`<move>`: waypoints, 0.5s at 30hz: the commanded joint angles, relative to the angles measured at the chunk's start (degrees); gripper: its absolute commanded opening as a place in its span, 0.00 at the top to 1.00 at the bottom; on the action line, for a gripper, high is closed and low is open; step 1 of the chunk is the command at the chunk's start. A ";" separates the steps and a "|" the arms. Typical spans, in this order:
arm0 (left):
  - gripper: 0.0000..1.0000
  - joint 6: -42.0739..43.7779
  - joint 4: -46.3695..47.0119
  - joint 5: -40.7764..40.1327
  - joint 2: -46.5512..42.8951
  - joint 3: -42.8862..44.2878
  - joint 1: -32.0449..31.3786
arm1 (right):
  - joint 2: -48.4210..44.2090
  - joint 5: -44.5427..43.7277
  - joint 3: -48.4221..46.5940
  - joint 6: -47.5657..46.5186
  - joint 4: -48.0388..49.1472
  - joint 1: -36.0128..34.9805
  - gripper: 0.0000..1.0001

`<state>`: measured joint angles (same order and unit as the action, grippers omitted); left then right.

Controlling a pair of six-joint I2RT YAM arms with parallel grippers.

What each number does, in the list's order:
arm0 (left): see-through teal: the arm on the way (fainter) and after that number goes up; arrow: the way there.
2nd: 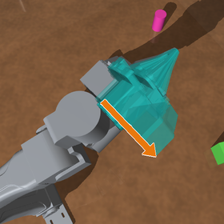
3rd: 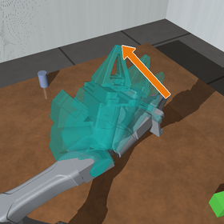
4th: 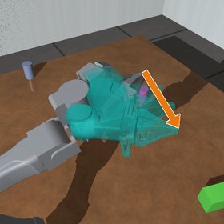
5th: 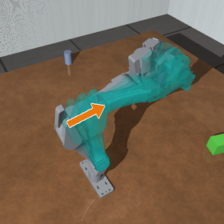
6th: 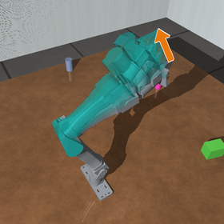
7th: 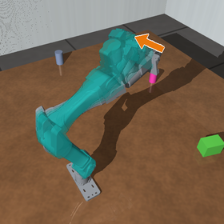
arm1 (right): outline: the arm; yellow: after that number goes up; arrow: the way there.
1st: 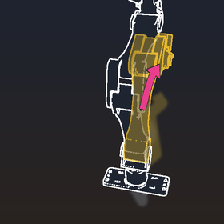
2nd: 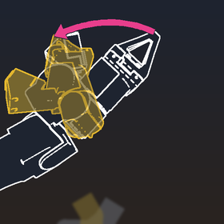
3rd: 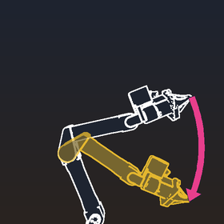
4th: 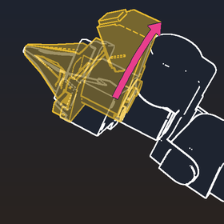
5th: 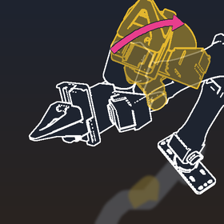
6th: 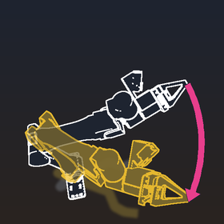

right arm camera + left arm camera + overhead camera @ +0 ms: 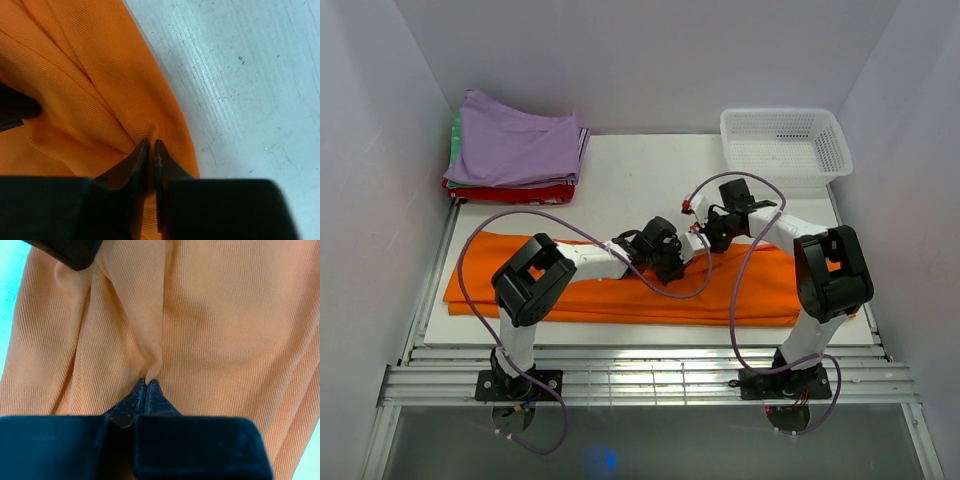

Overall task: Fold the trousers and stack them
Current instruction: Fold the trousers

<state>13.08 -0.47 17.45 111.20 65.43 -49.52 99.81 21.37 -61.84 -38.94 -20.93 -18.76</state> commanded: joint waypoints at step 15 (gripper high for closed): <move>0.35 14.90 -44.59 9.00 -40.96 -3.37 38.58 | 2.58 -9.32 -10.14 3.87 5.11 0.92 0.92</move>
<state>18.81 -28.29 22.06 74.74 62.41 -19.42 102.37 14.17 -69.25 -36.21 -19.00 -18.33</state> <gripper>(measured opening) 0.652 0.088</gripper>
